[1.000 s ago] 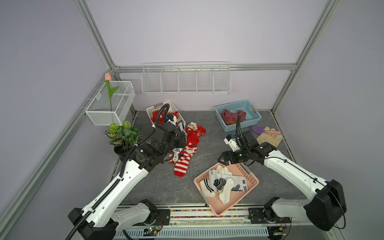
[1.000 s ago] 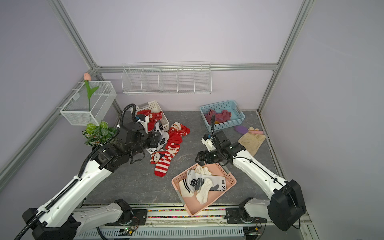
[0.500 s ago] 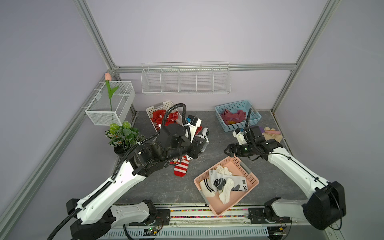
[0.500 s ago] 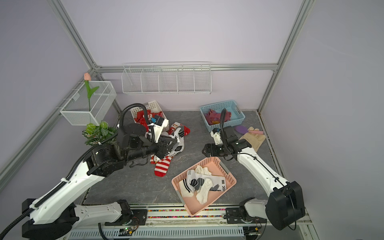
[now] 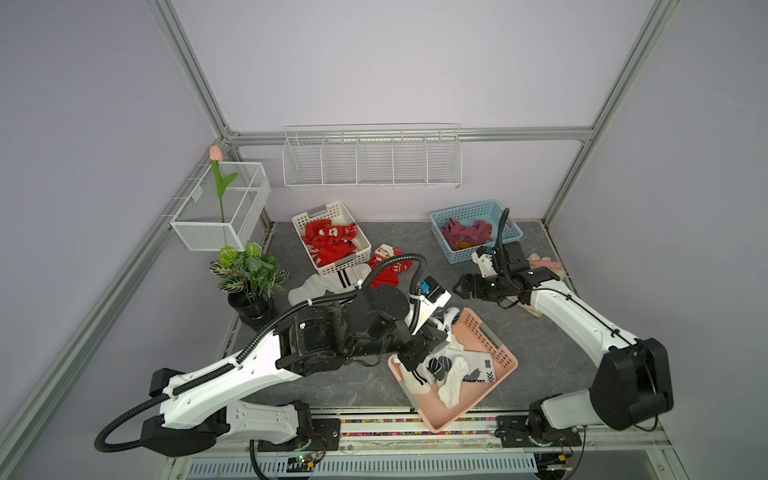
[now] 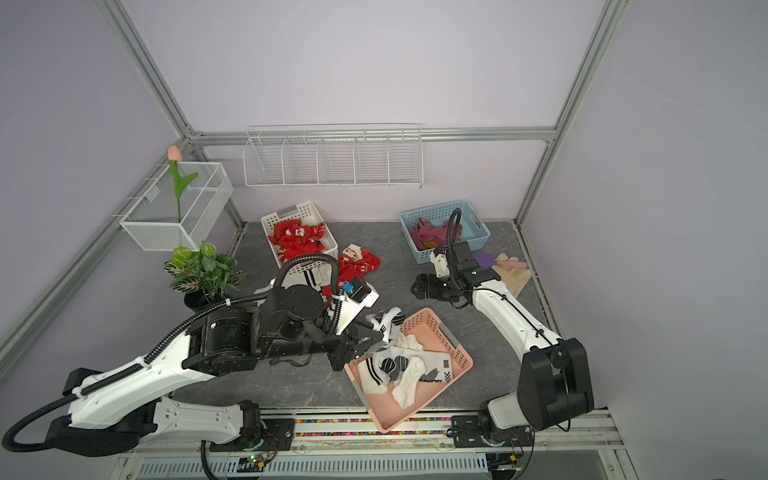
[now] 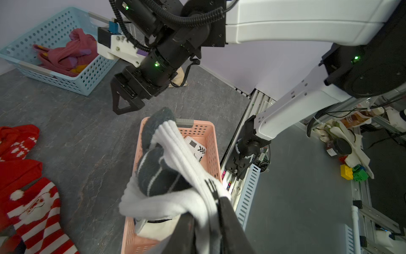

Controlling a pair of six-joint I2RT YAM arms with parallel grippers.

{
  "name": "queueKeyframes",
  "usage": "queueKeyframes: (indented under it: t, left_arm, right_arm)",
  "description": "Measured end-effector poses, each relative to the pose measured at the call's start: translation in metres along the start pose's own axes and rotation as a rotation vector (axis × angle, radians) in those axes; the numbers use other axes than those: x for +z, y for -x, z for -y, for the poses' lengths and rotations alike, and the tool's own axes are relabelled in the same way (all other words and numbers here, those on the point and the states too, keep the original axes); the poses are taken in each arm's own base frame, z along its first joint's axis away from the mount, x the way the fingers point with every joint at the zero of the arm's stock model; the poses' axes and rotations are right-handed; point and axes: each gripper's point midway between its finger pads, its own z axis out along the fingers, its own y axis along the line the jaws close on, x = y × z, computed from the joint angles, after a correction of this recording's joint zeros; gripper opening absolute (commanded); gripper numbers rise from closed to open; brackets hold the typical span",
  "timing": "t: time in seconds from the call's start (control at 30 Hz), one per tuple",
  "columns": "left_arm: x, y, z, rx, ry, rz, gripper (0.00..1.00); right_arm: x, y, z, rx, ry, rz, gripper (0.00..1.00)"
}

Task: Sort the socks into the basket by color
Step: Place the sock in the bin.

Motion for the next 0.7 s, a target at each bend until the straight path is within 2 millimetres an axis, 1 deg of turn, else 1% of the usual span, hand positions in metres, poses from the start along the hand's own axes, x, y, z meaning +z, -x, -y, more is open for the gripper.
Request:
queueKeyframes:
  t: [0.1, 0.17, 0.23, 0.37, 0.5, 0.7]
  left_arm:
    - [0.007, -0.008, 0.004, 0.005, -0.018, -0.031, 0.0]
    - [0.017, -0.014, 0.004, 0.008, -0.019, -0.056, 0.0]
    - [0.029, -0.023, 0.002, 0.014, -0.013, -0.09, 0.0]
    - [0.061, -0.044, -0.006, 0.022, 0.011, -0.173, 0.0]
    - [0.088, -0.066, -0.02, 0.015, 0.053, -0.241, 0.0]
    - [0.114, -0.077, -0.055, -0.024, 0.122, -0.285, 0.0]
  right_arm:
    - [0.0, 0.001, 0.0, -0.001, 0.0, 0.002, 0.89]
    - [0.0, 0.001, 0.0, -0.002, 0.001, 0.005, 0.89]
    - [0.0, 0.002, 0.0, -0.002, 0.001, 0.007, 0.89]
    - [-0.001, 0.003, 0.0, -0.004, -0.004, 0.013, 0.89]
    - [-0.007, 0.003, 0.0, -0.007, -0.007, 0.033, 0.89]
    - [-0.02, 0.006, -0.002, -0.02, -0.017, 0.078, 0.88]
